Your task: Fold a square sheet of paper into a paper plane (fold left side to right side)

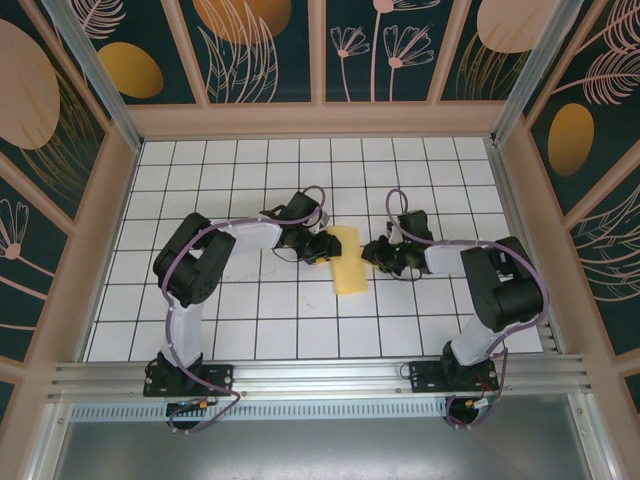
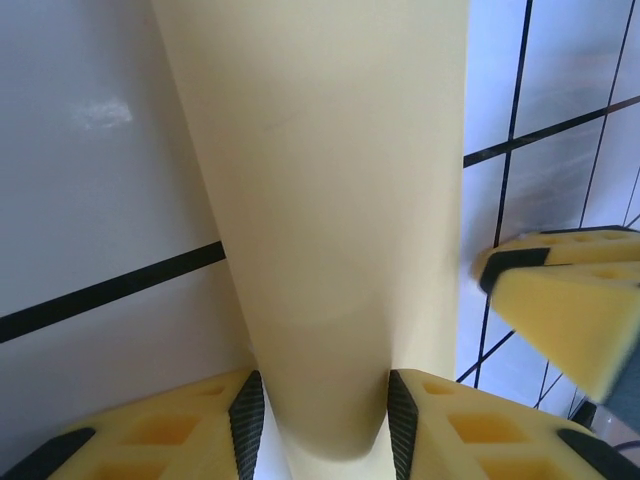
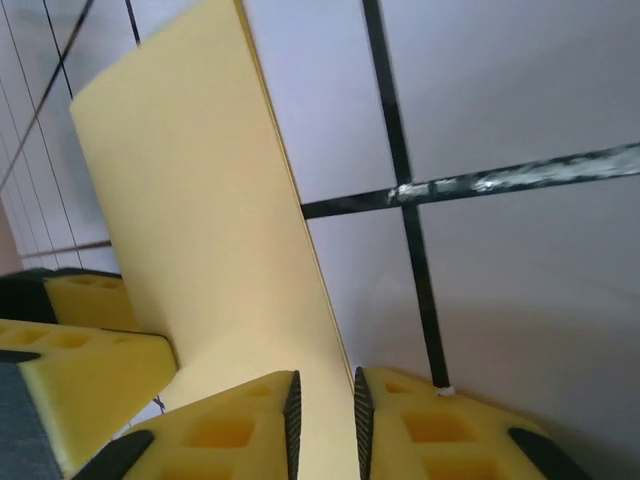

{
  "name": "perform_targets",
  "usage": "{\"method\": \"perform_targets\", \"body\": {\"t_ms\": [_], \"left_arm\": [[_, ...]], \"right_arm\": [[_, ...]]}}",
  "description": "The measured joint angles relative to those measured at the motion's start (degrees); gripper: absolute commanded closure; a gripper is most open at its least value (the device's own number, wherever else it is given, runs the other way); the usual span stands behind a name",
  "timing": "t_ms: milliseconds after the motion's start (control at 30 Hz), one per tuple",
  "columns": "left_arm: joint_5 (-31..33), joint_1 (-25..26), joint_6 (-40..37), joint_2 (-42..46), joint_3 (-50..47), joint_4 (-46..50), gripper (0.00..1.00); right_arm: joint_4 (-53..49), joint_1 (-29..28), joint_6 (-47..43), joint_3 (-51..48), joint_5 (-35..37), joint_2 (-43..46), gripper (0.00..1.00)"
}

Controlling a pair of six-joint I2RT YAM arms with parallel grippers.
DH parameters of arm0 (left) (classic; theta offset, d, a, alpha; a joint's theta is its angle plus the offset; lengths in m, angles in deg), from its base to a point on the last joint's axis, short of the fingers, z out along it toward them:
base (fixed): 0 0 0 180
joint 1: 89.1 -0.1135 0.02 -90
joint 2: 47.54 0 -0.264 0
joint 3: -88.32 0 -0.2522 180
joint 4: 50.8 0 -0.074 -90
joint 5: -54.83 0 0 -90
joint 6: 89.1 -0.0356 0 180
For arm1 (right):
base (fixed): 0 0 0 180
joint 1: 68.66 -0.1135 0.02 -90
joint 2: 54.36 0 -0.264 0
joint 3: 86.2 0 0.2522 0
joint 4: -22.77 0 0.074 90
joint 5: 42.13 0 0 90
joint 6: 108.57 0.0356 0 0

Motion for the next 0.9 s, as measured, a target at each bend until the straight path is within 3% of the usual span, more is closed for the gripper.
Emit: {"method": "perform_targets", "body": {"t_ms": [100,333,900], "left_arm": [[0.1,0.0,0.0,-0.1,0.3,0.5,0.59],[0.3,0.0,-0.4,-0.4,0.8,1.3,0.6],[0.3,0.2,-1.5,-1.2,2.7,3.9,0.6]], "right_arm": [[-1.9,1.9,-0.9,-0.1,1.0,3.1,0.63],[-4.9,6.2,-3.0,-1.3,3.1,9.2,0.62],[-6.4,6.7,-4.0,-2.4,3.5,9.6,0.62]]}}
